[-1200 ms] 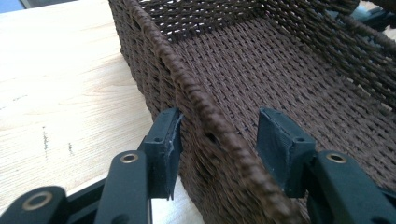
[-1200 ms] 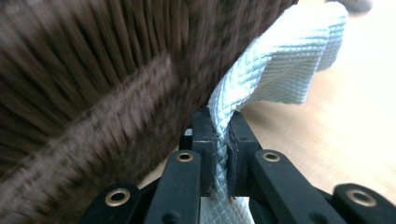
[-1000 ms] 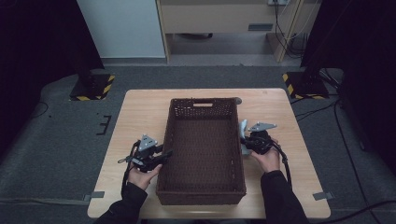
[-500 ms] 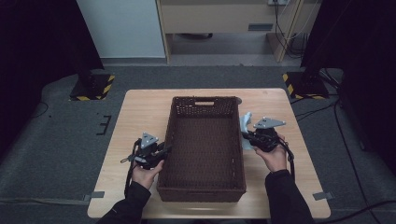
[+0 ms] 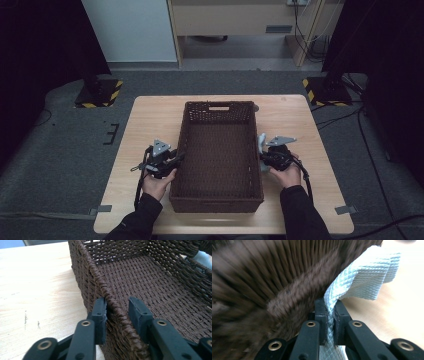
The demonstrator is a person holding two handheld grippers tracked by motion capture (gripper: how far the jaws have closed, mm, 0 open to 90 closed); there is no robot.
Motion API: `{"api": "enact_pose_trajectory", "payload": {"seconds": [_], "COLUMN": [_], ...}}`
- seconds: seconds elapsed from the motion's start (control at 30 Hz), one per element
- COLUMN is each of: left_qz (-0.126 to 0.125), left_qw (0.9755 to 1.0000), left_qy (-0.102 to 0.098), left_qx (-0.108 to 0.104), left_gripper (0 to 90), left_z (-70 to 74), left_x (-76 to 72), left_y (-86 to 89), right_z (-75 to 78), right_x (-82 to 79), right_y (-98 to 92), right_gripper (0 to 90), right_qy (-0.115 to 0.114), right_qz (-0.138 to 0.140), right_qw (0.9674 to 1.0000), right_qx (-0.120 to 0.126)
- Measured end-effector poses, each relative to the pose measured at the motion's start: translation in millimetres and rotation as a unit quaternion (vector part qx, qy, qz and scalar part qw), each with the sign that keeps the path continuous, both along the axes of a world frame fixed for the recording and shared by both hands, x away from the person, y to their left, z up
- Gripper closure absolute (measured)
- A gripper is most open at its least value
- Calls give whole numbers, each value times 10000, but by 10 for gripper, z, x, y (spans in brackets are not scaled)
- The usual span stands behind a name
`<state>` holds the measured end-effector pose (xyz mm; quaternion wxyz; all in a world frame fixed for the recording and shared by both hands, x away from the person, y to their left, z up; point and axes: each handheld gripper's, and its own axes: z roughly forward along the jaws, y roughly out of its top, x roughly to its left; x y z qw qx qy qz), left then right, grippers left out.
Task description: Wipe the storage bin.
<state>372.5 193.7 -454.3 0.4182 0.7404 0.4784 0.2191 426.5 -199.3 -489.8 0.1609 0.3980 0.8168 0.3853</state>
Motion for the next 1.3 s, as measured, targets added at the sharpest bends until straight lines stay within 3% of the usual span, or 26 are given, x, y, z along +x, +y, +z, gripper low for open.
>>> {"api": "enact_pose_trajectory", "payload": {"seconds": [0.07,0.1,0.17,0.23,0.3,0.37,0.5,0.63,0.8,0.97,1.03,1.07,1.1,1.13,1.17,1.3], "left_qz": [-77,-77,-206,-303,-384,-429,-496,-412,-234,-120,-74,-74,-45,-27,8,11], "left_qw": [10000,10000,9997,9994,9991,9990,9986,9989,9993,9997,9999,9999,9999,9999,9999,10000], "left_qy": [48,48,78,35,58,69,74,9,-36,8,29,29,31,30,16,-11], "left_qx": [-19,-19,45,168,167,110,172,211,296,211,152,152,139,140,158,93], "left_gripper": [552,533,508,497,492,498,539,601,676,695,697,698,698,698,698,690], "left_z": [13,13,39,40,34,34,22,25,39,39,36,36,35,34,32,21], "left_x": [4,4,-20,-65,-114,-137,-179,-196,-196,-169,-136,-136,-119,-108,-75,-25], "left_y": [28,28,39,43,66,76,51,12,-31,-27,-23,-23,-27,-30,-41,-41], "right_z": [214,214,401,472,481,465,263,40,-97,-9,198,198,367,367,483,509], "right_x": [-66,-66,-155,-223,-291,-323,-403,-358,-286,-300,-351,-351,-396,-396,-439,-456], "right_y": [-86,-86,-158,-171,-151,-137,-71,-7,17,-13,-82,-82,-123,-123,-127,-97], "right_gripper": [846,846,846,846,846,846,845,845,845,845,845,845,845,845,845,845], "right_qy": [-300,-300,-560,-617,-553,-530,-242,59,320,125,-217,-217,-474,-474,-665,-661], "right_qz": [-90,-90,-48,72,216,269,347,365,293,232,173,173,196,196,271,427], "right_qw": [9991,9991,9975,9968,9974,9977,9990,9993,9988,9996,9994,9994,9979,9979,9966,9964], "right_qx": [292,292,426,498,397,321,166,-110,-235,-118,183,183,404,404,410,316]}}
